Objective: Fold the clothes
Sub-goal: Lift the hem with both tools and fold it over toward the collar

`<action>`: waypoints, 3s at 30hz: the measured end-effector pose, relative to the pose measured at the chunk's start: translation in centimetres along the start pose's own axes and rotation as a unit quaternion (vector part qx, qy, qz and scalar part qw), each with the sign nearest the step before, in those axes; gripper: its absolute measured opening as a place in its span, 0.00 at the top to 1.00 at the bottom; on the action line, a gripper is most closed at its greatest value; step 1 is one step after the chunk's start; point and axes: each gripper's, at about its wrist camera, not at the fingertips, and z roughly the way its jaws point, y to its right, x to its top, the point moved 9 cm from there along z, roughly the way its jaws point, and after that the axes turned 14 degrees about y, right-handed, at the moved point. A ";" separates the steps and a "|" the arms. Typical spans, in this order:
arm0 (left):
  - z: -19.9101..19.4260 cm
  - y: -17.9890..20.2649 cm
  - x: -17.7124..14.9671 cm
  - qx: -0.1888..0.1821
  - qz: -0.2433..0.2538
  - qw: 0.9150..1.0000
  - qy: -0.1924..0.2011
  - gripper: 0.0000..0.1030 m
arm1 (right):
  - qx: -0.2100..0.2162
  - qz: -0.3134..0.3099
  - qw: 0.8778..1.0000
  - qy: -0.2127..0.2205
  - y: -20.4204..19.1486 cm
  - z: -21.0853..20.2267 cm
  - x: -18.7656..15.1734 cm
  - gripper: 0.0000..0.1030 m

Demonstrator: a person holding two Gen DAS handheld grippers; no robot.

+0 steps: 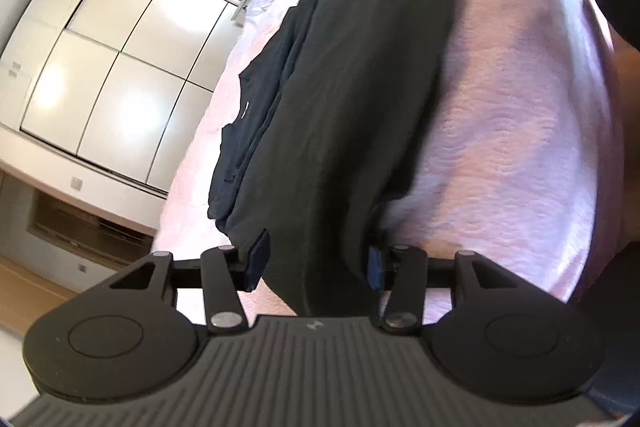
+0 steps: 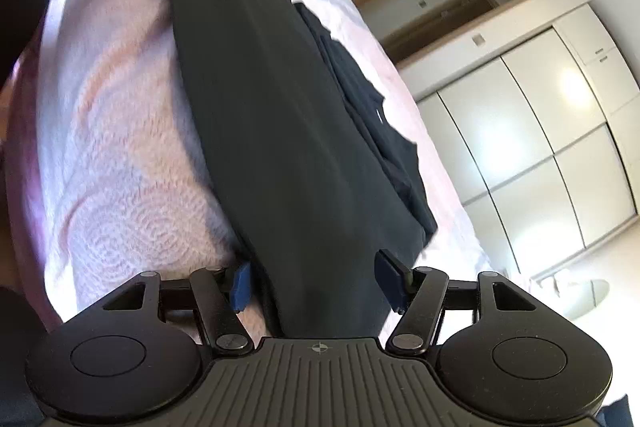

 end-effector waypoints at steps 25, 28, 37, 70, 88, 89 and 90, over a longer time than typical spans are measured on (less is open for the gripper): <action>0.7 -2.9 1.4 0.062 0.040 0.997 -0.034 0.95 | -0.008 -0.089 0.995 -0.035 1.1 1.8 -2.5 0.97; -0.6 -4.0 1.9 0.050 0.031 0.998 -0.018 0.96 | 0.001 -0.062 0.997 -0.037 1.9 1.0 -2.5 0.98; -10.0 -6.0 4.9 0.054 0.040 0.998 0.019 0.97 | -0.028 -0.033 0.999 -0.003 6.9 -7.5 3.2 0.99; -8.9 -19.3 8.5 0.023 -0.047 0.998 0.032 0.96 | -0.036 -0.013 0.999 0.038 17.4 -9.1 10.3 0.99; 14.4 -20.5 -3.6 -0.077 -0.170 0.981 -0.046 0.96 | 0.100 0.108 0.987 -0.064 18.4 16.9 0.5 0.99; 15.1 -21.0 -3.8 -0.074 -0.177 0.980 -0.046 0.96 | 0.096 0.112 0.987 -0.062 19.0 17.5 0.6 0.99; 16.1 -21.2 -4.3 -0.078 -0.185 0.978 -0.052 0.96 | 0.092 0.117 0.987 -0.060 19.6 18.1 0.7 0.99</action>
